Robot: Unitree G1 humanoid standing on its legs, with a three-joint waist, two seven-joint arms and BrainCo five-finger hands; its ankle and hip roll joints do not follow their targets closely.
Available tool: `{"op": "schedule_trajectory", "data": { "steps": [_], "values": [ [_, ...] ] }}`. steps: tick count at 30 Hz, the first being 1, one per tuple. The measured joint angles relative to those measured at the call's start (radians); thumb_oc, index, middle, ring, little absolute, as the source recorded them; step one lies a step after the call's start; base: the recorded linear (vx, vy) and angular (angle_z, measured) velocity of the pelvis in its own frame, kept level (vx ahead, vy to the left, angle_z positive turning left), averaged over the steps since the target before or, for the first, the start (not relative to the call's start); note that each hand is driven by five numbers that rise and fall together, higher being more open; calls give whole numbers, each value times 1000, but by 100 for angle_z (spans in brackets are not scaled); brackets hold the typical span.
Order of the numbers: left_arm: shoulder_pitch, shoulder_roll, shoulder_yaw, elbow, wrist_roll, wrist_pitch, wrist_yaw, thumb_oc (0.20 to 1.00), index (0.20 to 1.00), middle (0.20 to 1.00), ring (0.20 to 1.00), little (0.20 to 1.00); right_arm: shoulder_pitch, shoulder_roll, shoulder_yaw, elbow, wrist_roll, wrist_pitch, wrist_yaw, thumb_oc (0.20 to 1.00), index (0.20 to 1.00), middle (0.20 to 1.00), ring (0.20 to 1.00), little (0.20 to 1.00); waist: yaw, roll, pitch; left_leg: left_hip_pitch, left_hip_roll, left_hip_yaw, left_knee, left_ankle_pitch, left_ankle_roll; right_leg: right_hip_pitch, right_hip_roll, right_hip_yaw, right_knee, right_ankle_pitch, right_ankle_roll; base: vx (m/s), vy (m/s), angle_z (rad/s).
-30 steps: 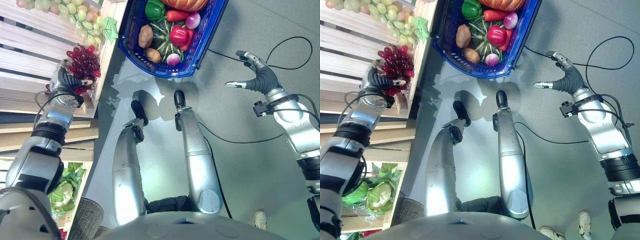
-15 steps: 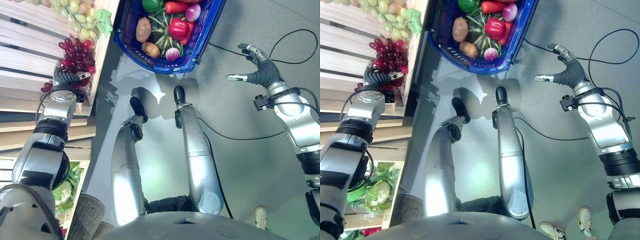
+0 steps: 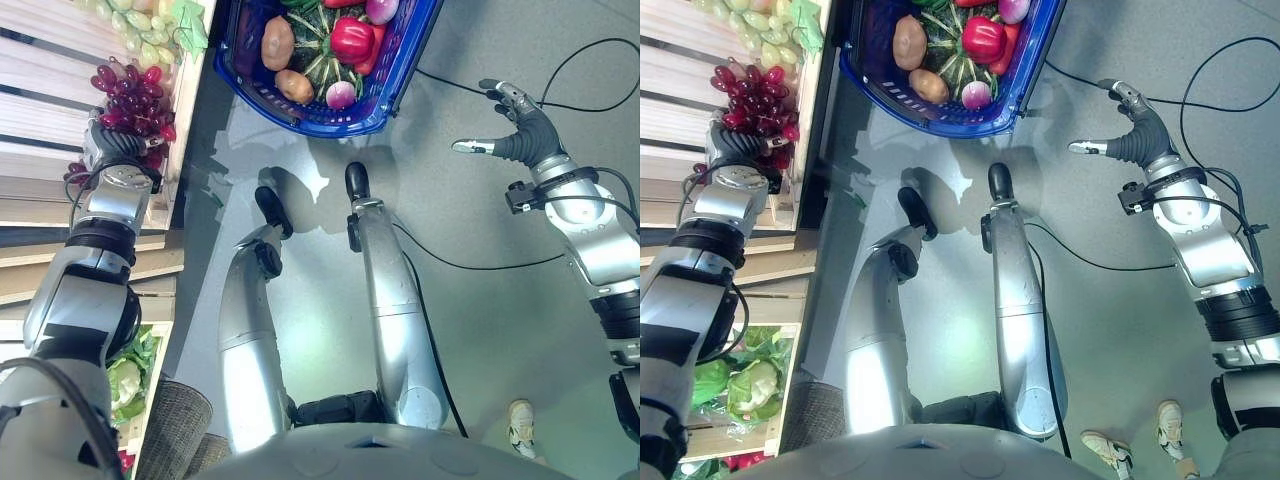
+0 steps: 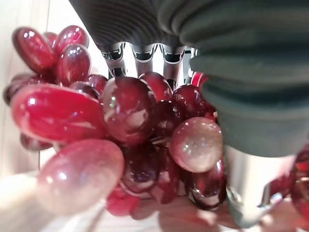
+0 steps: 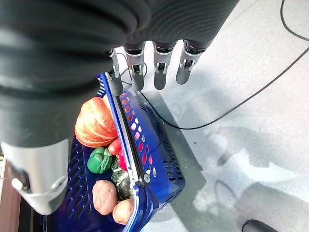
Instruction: Pick up fruits and vegetables into the basket
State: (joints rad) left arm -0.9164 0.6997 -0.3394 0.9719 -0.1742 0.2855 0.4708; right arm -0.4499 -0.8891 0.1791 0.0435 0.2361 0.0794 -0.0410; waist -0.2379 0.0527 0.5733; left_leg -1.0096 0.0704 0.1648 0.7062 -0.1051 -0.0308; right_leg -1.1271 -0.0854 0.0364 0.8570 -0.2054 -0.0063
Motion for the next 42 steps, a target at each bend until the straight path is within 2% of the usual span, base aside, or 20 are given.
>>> {"op": "schedule_trajectory", "data": {
  "steps": [3, 4, 5, 7, 12, 15, 16, 17, 18, 22, 31, 36, 38, 40, 42],
  "values": [
    [-17, 8, -64, 24, 176, 59, 14, 1000, 1000, 1000, 1000, 1000, -6, -23, 12, 1, 8, -17, -5, 1000, 1000, 1000, 1000, 1000, -1, -1, -1, -9, 0, 9, -10, 0, 1, -17, 6, 9, -1, 1, 0, -3, 0, -3],
    [-17, 8, -64, 24, 176, 59, 14, 1000, 1000, 1000, 1000, 1000, -6, -23, 12, 1, 8, -17, -5, 1000, 1000, 1000, 1000, 1000, -1, -1, -1, -9, 0, 9, -10, 0, 1, -17, 6, 9, -1, 1, 0, -3, -10, -6],
    [-25, 20, -87, 28, 247, 93, 20, 1000, 1000, 1000, 1000, 1000, -20, -31, 24, 6, 19, -17, -6, 1000, 1000, 1000, 1000, 1000, 0, -1, -1, -13, 3, 13, -11, 2, 0, -26, 9, 12, -1, 3, -1, -2, -10, -5],
    [-33, 23, -124, 41, 297, 128, 15, 1000, 1000, 1000, 1000, 1000, -31, -32, 33, 11, 20, -22, -9, 1000, 1000, 1000, 1000, 1000, 0, -1, -1, -13, 10, 14, -13, 3, -4, -28, 13, 12, -4, 3, -2, 0, -11, -7],
    [-43, 29, -157, 66, 361, 175, 8, 1000, 1000, 1000, 1000, 1000, -37, -33, 35, 34, 23, -55, -24, 1000, 1000, 1000, 1000, 1000, 1, -1, -1, -21, 19, 15, -26, 6, -13, -43, 24, 13, -7, 4, -3, -4, -16, -5],
    [-43, 37, -155, 69, 364, 177, 16, 1000, 1000, 1000, 1000, 1000, -35, -33, 36, 37, 23, -58, -27, 1000, 1000, 1000, 1000, 1000, 6, -1, -2, -32, 18, 7, -31, 8, -19, -60, 27, 10, -7, 4, -3, 0, -14, -6],
    [-43, 37, -155, 76, 364, 174, 16, 667, 667, 667, 667, 667, -35, -33, 40, 40, 23, -60, -30, 1000, 1000, 1000, 1000, 1000, 9, -1, -2, -34, 18, 1, -33, 9, -23, -62, 27, 7, -7, 4, -4, -3, -21, -8],
    [-43, 37, -154, 80, 363, 173, 16, 376, 376, 376, 376, 376, -34, -33, 44, 40, 23, -60, -37, 1000, 1000, 1000, 1000, 1000, 9, -1, -2, -34, 18, -2, -33, 9, -26, -63, 28, 4, -7, 4, -4, -4, -12, -5],
    [-43, 37, -154, 83, 362, 173, 16, 200, 200, 200, 200, 200, -34, -33, 47, 40, 23, -60, -39, 1000, 1000, 1000, 1000, 1000, 9, -1, -2, -34, 18, -4, -34, 10, -28, -63, 29, 2, -8, 4, -4, 0, 0, 0],
    [-46, 46, -144, 99, 348, 160, 20, 200, 200, 200, 200, 200, -35, -33, 56, 40, 23, -68, -45, 1000, 1000, 1000, 1000, 1000, 9, -2, -3, -37, 20, -22, -40, 10, -29, -62, 28, -16, -18, 6, -5, -1, -1, -1],
    [-28, 64, -126, 104, 320, 54, 50, 200, 200, 200, 200, 200, -34, -33, 55, 31, 21, -69, -57, 1000, 1000, 1000, 1000, 1000, 9, -2, -4, -35, 18, -26, -49, 14, -35, -58, 26, -20, -22, 7, -7, 0, 0, 0],
    [-15, 65, -93, 99, 217, -11, 47, 200, 200, 200, 200, 200, -32, -28, 53, 28, 18, -68, -56, 1000, 1000, 1000, 1000, 1000, 9, -2, -4, -31, 15, -26, -48, 14, -35, -49, 21, -21, -23, 7, -8, 0, 0, 0],
    [1, 69, -34, 89, 116, -71, -2, 200, 200, 200, 200, 200, -26, -10, 52, 26, 16, -66, -54, 1000, 1000, 1000, 1000, 1000, 8, -2, -4, -20, 15, -29, -49, 14, -35, -35, 21, -26, -27, 8, -9, 0, 0, 0],
    [7, 78, -30, 88, 66, -95, -42, 200, 200, 200, 200, 200, -25, -2, 52, 25, 15, -62, -53, 1000, 1000, 1000, 1000, 1000, 8, -2, -4, -12, 15, -30, -49, 14, -37, -25, 21, -27, -33, 11, -13, 2, 16, 0],
    [37, 83, 25, 58, -37, -137, -111, 200, 200, 200, 200, 200, -12, 11, 36, -2, 8, -49, -47, 1000, 1000, 1000, 1000, 1000, 7, -2, -4, -3, 12, -29, -50, 14, -35, -14, 18, -27, -36, 12, -15, 4, 43, 1]
  ]
}}
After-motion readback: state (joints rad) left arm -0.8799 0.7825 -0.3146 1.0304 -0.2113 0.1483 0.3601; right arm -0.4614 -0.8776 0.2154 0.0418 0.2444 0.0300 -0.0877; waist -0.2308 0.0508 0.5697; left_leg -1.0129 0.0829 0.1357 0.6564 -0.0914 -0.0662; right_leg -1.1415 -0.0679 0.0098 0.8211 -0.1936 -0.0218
